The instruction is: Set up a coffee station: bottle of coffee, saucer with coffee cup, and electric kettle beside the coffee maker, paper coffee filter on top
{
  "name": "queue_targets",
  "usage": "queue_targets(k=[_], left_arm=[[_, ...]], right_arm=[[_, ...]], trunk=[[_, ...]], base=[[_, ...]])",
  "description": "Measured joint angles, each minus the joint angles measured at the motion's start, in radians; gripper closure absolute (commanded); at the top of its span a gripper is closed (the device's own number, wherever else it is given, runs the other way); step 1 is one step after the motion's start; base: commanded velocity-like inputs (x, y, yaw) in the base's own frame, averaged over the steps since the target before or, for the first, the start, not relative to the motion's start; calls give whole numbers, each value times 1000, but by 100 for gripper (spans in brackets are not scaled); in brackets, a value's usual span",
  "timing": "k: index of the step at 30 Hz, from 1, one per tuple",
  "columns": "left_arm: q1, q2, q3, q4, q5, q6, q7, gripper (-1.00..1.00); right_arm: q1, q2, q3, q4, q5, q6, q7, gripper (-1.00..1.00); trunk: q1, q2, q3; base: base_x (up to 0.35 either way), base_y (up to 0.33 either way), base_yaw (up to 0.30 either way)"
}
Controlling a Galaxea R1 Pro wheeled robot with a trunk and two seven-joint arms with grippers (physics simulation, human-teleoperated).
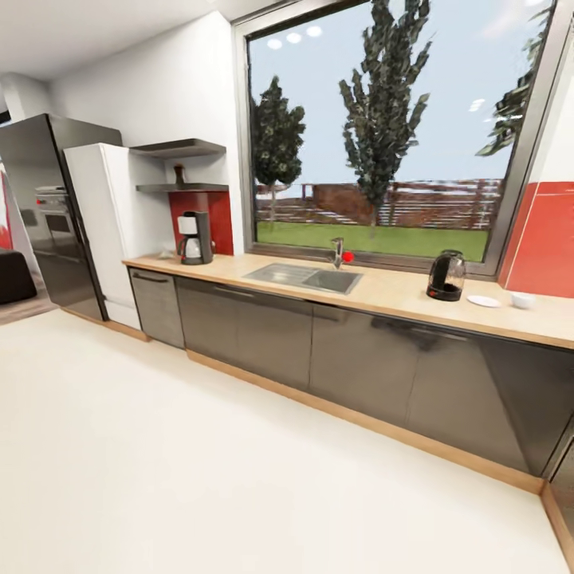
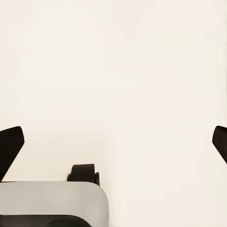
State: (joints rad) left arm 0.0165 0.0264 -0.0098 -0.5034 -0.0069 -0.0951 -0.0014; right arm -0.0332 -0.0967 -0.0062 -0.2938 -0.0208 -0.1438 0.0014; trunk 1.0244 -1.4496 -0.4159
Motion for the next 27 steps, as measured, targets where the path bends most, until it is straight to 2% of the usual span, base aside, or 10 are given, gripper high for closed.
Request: queue_targets(k=[17, 27], left_arm=[[0, 1, 0, 0, 0, 1, 0, -100], [0, 1, 0, 0, 0, 1, 0, -100]], right_arm=[[0, 0, 5, -3, 1, 0, -1, -100], [0, 0, 5, -3, 1, -1, -3, -100]], trunk=[[0, 0, 0], [0, 0, 0]], base=[[325, 0, -9], [326, 0, 163]])
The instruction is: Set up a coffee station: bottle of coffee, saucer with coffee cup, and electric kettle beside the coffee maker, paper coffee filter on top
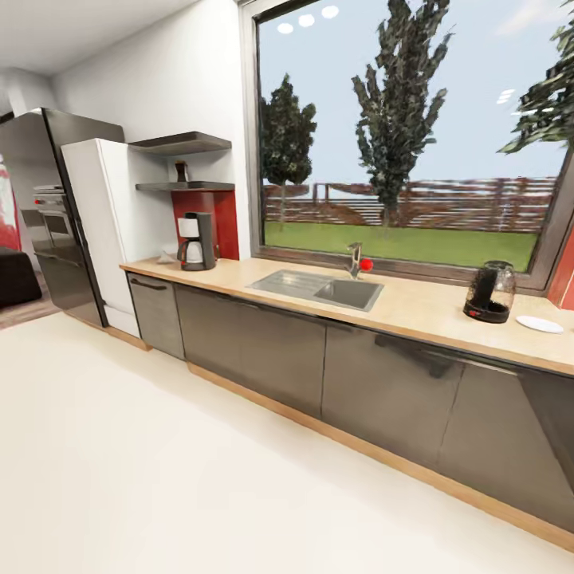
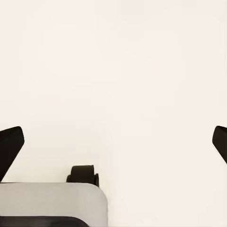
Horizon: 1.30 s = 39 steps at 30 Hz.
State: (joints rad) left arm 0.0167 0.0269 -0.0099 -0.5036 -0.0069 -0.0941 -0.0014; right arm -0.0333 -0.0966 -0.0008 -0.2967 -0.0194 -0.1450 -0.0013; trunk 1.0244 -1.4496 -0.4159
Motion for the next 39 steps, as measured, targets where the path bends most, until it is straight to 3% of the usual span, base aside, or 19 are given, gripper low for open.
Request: queue_targets(k=[10, 21, 39], left_arm=[[0, -1, -1, 0, 0, 0, 0, -100], [0, 0, -1, 0, 0, 1, 0, -100], [0, 0, 0, 0, 0, 1, 0, -100]], right_arm=[[0, 1, 1, 0, 0, 0, -1, -100], [0, 1, 1, 0, 0, 1, 0, -100], [0, 2, 2, 0, 6, 0, -3, -100]], trunk=[[0, 0, 0], [0, 0, 0], [0, 0, 0]], base=[[326, 0, 224], [326, 0, 61], [326, 0, 231]])
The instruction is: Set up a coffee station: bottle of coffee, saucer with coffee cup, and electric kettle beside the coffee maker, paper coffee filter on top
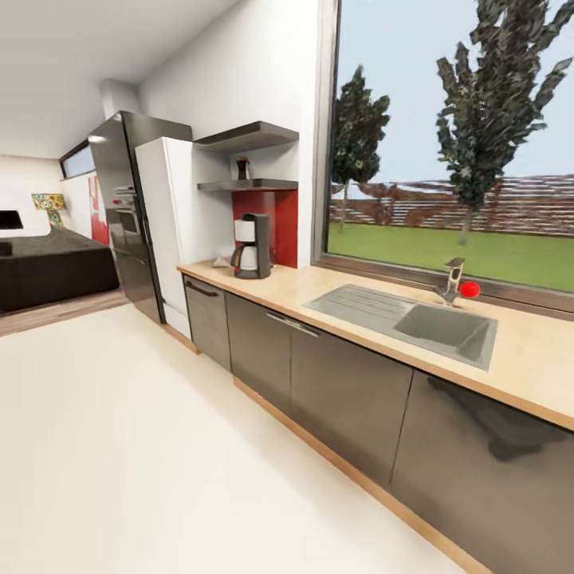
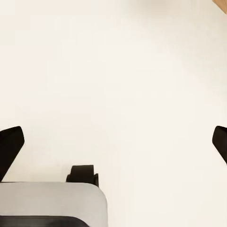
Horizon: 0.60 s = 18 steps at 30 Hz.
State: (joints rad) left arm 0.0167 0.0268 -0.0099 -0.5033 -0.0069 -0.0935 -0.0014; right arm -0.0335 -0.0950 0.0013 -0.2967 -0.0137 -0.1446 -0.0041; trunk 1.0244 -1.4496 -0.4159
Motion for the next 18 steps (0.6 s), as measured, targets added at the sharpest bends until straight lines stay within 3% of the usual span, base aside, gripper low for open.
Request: queue_targets(k=[18], left_arm=[[0, 1, 0, 0, 0, 0, 0, -100]], right_arm=[[0, 9, 0, 0, 3, -1, -1, -100]], trunk=[[0, 0, 0]], base=[[326, 0, 268]])
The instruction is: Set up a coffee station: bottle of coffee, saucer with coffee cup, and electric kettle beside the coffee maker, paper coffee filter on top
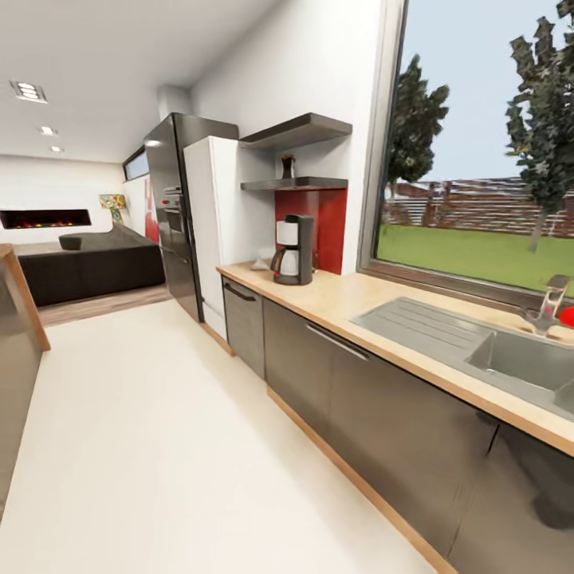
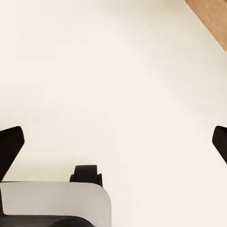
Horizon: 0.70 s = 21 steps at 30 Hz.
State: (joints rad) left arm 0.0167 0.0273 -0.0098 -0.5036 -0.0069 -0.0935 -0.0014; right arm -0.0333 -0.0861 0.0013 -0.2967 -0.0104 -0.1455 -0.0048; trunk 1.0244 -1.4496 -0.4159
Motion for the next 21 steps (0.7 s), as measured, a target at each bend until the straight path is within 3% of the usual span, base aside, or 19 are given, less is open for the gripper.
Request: queue_targets(k=[21], left_arm=[[0, 0, 0, 0, 1, 0, 0, -100]], right_arm=[[0, 2, 0, 0, 1, 1, -2, -100]], trunk=[[0, 0, 0]], base=[[326, 24, 271]])
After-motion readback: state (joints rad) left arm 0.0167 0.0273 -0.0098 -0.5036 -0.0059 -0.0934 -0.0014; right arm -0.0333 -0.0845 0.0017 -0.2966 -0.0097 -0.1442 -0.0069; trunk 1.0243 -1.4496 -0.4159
